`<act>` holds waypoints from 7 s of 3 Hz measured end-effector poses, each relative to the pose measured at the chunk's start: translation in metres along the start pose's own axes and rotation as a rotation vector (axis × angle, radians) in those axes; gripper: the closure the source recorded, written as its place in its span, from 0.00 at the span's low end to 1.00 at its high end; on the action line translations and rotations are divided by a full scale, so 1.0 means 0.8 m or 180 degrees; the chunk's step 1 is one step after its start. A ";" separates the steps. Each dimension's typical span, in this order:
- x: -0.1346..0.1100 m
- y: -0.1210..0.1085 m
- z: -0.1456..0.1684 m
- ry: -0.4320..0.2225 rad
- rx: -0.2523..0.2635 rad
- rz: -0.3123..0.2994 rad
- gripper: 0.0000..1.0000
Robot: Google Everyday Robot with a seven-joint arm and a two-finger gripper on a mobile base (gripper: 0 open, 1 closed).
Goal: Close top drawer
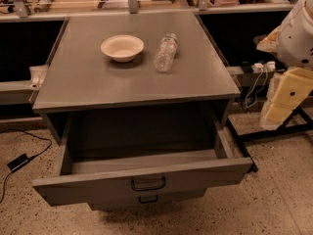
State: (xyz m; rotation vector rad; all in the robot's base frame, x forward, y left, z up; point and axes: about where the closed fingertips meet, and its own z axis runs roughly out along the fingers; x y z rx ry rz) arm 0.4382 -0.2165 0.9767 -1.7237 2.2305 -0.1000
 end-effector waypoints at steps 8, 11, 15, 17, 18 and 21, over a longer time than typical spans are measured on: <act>-0.019 0.160 0.293 -0.0120 -0.1179 -0.0279 0.75; -0.027 0.164 0.356 -0.0184 -0.0646 -0.0169 0.49; -0.042 0.149 0.375 -0.0191 -0.0482 -0.0174 0.00; -0.071 0.084 0.434 -0.0300 -0.0422 -0.0566 0.40; -0.067 0.061 0.461 -0.0218 -0.0338 -0.0581 0.42; -0.063 0.035 0.478 -0.0217 -0.0079 -0.0378 0.00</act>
Offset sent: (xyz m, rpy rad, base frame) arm 0.0169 0.0144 -0.0831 0.0635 0.1623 0.0480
